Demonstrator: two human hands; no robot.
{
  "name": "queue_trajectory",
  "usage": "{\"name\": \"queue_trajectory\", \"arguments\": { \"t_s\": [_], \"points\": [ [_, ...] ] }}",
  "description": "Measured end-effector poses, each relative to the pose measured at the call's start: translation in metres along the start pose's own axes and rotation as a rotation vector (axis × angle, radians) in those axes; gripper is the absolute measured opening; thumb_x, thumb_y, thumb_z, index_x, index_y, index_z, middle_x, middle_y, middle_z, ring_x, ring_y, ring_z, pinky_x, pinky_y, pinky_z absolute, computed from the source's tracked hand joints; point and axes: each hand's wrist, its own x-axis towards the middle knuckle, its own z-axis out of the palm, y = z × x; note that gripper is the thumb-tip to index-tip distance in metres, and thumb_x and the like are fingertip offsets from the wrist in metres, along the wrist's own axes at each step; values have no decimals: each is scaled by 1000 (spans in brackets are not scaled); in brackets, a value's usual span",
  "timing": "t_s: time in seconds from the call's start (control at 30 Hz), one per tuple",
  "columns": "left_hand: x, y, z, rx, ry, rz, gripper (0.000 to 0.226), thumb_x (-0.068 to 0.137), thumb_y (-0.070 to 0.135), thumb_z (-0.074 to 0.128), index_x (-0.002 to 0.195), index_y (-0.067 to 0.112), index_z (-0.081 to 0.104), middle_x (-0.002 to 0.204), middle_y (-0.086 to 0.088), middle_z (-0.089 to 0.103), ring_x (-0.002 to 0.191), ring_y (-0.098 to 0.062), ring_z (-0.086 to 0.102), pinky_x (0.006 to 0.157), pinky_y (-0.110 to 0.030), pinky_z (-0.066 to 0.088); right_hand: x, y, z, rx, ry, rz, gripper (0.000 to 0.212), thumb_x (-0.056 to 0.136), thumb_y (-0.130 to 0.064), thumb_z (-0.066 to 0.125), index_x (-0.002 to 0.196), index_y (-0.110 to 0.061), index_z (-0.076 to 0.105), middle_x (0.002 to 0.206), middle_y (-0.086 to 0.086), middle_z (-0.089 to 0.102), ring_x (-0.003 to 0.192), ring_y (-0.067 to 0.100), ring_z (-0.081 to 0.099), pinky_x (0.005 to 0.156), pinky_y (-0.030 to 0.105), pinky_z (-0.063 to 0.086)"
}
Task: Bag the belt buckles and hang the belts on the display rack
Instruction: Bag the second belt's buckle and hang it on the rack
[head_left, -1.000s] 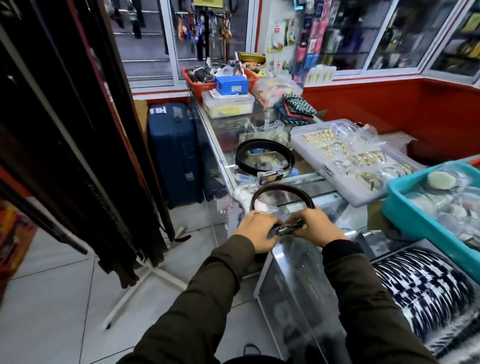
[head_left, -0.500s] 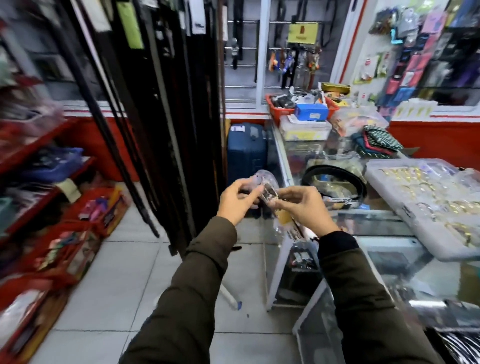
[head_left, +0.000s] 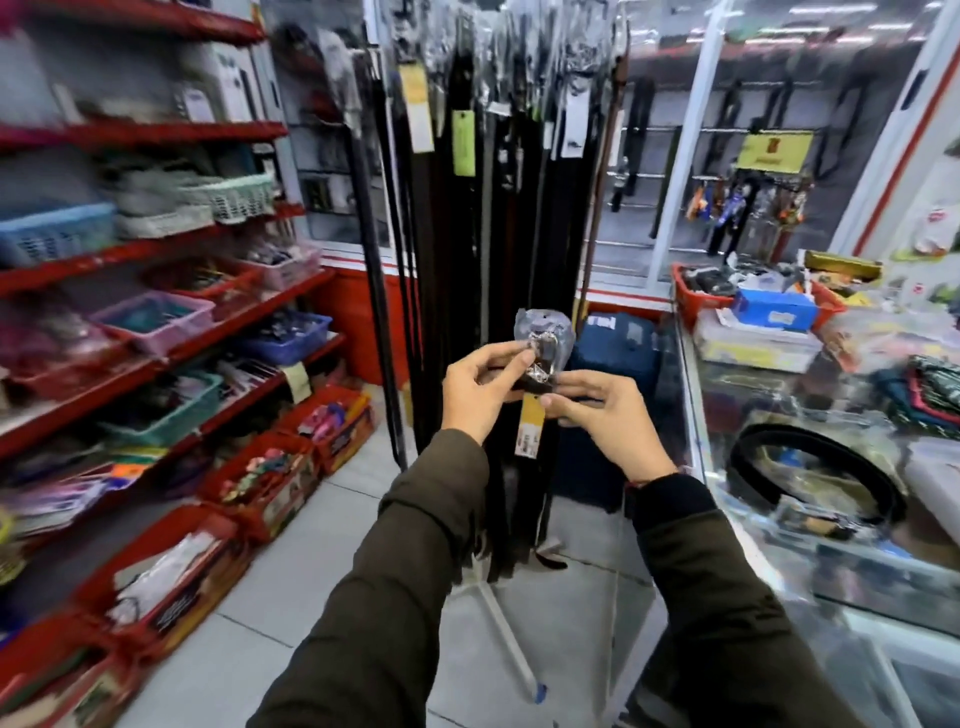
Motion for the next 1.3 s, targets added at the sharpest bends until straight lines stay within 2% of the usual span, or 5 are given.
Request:
{"name": "queue_trajectory", "arguments": {
  "t_s": [0.57,0.77,0.9,1.17,1.3],
  "points": [
    [115,181,-58,8,232,286,28,92,13,70,115,-3,72,108,-22,75,95,-28,73,80,-36,65,153,-175,94,433,45,-293,36,86,-7,75,122,-2,69,109,21,76,91,20,75,68,22,61],
    [154,234,-73,50,317,337,24,90,15,73,106,-2,75,95,-19,75,74,-19,71,73,-35,63,193,-232,112,438,-20,-316,34,90,-2,70,121,9,64,114,32,70,84,29,72,71,33,64],
    [177,251,-82,118,349,315,23,89,21,74,102,2,77,98,-20,76,81,-26,73,78,-37,63,208,-255,119,395,-13,-276,40,90,-5,71,125,12,62,114,32,71,105,43,72,83,49,63],
    [198,249,-87,36,316,197,11,87,21,77,88,11,74,104,-25,75,100,-40,74,88,-47,61,219,-259,121,352,15,-258,38,91,-5,70,124,13,62,115,32,70,105,45,71,75,38,64],
    [203,247,-87,-12,329,236,16,85,24,79,92,10,76,101,-23,77,95,-36,75,78,-40,63,221,-261,122,325,46,-299,36,90,-8,72,121,10,66,111,30,73,100,40,74,83,47,63]
  ]
}}
